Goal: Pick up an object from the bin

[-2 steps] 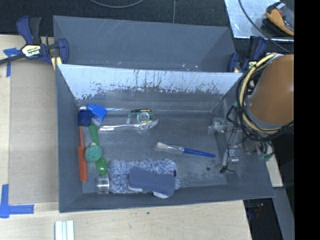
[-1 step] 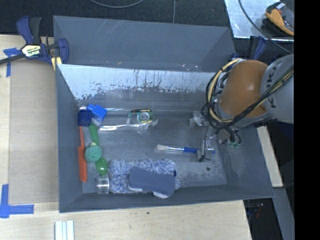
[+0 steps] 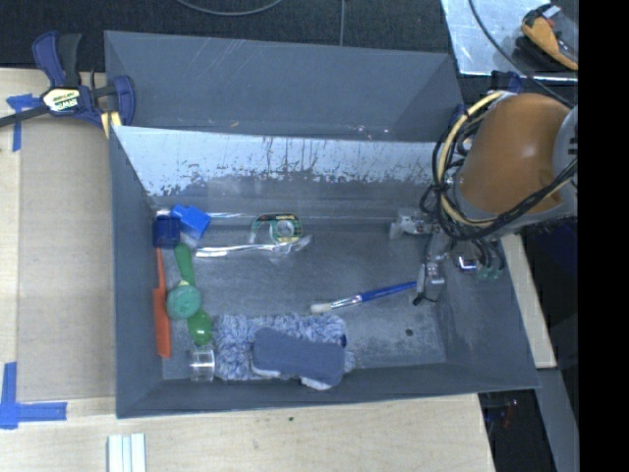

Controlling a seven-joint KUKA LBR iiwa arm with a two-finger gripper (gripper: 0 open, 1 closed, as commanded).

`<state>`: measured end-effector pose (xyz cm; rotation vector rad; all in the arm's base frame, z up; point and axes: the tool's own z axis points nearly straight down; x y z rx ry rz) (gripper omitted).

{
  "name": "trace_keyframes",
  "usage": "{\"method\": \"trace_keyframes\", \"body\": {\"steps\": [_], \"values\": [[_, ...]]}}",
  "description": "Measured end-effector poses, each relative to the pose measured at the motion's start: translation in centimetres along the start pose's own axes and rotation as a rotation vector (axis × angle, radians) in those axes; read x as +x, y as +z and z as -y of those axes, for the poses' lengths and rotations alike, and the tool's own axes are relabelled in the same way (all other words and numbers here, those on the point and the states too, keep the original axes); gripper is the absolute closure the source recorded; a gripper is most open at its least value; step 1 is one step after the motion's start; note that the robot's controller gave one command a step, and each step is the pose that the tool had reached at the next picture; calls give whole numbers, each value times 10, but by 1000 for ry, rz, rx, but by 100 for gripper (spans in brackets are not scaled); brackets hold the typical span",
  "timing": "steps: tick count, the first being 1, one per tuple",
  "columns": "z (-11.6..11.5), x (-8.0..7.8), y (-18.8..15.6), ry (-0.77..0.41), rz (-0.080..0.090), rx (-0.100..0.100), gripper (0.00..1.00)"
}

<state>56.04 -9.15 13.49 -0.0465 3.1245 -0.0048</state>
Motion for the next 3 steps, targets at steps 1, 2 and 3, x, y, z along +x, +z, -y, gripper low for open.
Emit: {"method": "trace_keyframes", "body": {"steps": [1, 2, 3], "values": [[-31, -7, 35, -11, -15, -3, 0], [-33, 4, 64, -18, 3, 2, 0], [-26, 9, 63, 36, -2, -2, 100]]}}
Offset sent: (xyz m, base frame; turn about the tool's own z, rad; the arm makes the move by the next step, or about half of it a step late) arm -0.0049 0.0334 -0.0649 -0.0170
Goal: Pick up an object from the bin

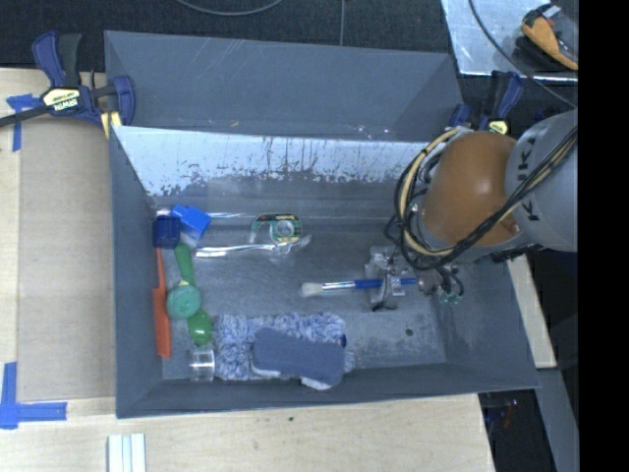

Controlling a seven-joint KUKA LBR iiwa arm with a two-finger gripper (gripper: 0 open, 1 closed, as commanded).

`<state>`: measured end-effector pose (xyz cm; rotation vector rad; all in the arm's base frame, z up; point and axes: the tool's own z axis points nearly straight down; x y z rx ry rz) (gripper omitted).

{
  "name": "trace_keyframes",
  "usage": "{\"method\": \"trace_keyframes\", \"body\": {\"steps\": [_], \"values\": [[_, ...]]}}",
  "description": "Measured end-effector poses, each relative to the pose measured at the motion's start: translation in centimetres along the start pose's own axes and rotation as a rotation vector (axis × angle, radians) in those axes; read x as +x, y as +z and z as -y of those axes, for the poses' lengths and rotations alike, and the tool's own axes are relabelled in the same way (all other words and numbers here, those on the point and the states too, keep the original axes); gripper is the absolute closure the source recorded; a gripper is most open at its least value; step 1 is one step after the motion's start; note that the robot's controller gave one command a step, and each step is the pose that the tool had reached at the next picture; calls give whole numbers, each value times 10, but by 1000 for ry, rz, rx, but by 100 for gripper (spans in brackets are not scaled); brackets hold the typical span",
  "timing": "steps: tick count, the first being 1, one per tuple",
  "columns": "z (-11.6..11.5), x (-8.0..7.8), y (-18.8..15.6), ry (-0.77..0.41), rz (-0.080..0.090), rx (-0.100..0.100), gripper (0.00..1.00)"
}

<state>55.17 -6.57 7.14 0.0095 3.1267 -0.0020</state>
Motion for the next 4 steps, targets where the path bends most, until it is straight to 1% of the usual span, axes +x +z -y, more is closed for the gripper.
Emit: {"method": "trace_keyframes", "body": {"steps": [2, 3, 4], "values": [[0, 0, -1, -1, 1, 0, 100], [0, 0, -14, -2, 0, 0, 100], [0, 1, -49, -3, -3, 0, 100]]}}
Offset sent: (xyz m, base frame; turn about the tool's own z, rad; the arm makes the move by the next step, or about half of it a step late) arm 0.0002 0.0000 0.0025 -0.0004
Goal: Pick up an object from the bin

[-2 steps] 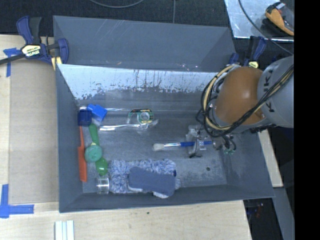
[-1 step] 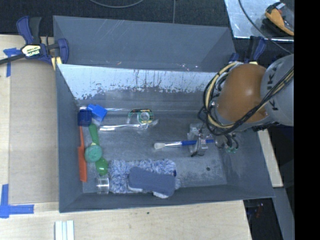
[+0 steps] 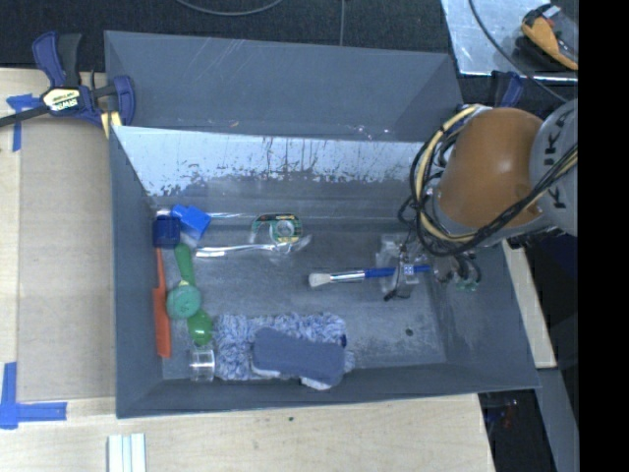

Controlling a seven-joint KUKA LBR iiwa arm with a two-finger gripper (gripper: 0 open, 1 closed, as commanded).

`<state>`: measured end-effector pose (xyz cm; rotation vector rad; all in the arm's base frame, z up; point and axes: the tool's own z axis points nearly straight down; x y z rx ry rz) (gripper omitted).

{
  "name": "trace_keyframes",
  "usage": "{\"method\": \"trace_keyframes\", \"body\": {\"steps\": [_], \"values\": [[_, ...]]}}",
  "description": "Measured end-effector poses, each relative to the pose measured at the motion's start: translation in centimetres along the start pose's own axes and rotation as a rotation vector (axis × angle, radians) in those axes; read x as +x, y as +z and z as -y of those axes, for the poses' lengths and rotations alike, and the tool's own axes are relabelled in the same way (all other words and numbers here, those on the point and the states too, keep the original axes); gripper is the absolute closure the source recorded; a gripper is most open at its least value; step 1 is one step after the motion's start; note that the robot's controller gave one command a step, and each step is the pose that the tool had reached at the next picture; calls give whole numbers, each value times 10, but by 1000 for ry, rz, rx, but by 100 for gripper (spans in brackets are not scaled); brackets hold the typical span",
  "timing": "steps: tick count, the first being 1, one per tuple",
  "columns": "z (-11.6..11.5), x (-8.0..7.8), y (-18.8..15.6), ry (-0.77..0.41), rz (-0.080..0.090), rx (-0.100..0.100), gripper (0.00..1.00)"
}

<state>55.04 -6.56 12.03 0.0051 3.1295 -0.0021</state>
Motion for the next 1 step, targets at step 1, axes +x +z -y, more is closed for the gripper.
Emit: {"method": "trace_keyframes", "body": {"steps": [1], "values": [[0, -1, -31, -1, 2, 0, 100]]}}
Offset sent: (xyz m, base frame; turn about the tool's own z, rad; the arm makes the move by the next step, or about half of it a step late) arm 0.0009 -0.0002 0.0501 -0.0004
